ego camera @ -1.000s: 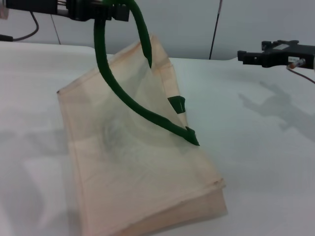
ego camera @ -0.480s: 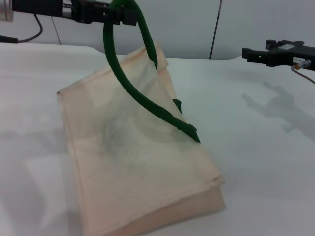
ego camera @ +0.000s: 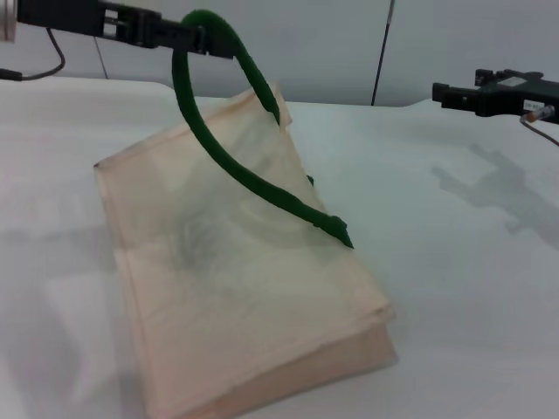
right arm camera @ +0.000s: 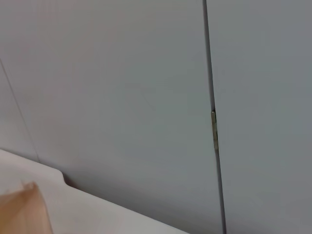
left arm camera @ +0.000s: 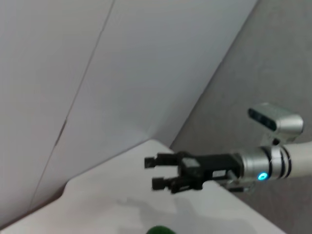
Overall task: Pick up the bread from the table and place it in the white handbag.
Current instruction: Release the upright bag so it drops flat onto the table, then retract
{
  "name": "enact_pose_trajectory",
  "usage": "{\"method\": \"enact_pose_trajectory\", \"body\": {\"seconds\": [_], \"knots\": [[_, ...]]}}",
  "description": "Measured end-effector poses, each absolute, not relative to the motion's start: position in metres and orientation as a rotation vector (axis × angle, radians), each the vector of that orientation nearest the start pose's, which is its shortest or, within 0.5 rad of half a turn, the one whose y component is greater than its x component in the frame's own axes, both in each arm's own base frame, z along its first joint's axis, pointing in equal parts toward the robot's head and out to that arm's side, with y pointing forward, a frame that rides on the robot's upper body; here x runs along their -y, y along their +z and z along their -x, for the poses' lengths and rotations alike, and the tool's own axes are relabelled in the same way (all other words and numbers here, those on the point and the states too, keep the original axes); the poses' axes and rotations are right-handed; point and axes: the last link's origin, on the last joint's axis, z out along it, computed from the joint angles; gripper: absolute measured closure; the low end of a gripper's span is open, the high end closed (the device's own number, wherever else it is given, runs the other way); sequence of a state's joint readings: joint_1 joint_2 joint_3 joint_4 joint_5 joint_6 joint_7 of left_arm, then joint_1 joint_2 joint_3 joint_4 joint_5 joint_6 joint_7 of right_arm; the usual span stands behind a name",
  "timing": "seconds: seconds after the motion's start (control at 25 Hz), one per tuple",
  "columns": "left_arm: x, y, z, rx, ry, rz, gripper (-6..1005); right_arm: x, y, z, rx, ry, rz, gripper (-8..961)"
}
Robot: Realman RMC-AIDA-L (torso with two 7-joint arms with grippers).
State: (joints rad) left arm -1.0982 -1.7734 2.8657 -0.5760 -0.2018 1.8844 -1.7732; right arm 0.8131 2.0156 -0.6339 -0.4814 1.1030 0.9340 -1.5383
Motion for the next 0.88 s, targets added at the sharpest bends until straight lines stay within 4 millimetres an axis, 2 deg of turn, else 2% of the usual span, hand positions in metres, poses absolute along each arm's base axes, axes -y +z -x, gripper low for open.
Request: {"method": "enact_pose_trajectory", "body": {"seconds": [0.12,0.28,0.6,0.88], "knots": [[-0.421,0.131,0.179,0.982,-0.63,2.772,133,-0.454,0.018,-0.241,-0.836,0.474,2.27,62],[-0.424,0.129,0.177,0.98,-0.62,2.763,121,-0.454,0.018,-0.241,-0.837,0.474,2.27,62],[-0.433,0.123,0.199,1.222,-0.44,2.614,119,-0.454,0.017,-0.239,-0.84,0.491,2.266,62],[-0.437,0.126,0.203,1.222,-0.477,2.557,120,-0.454,0.017,-0.24,-0.835,0.502,2.257,62]]}}
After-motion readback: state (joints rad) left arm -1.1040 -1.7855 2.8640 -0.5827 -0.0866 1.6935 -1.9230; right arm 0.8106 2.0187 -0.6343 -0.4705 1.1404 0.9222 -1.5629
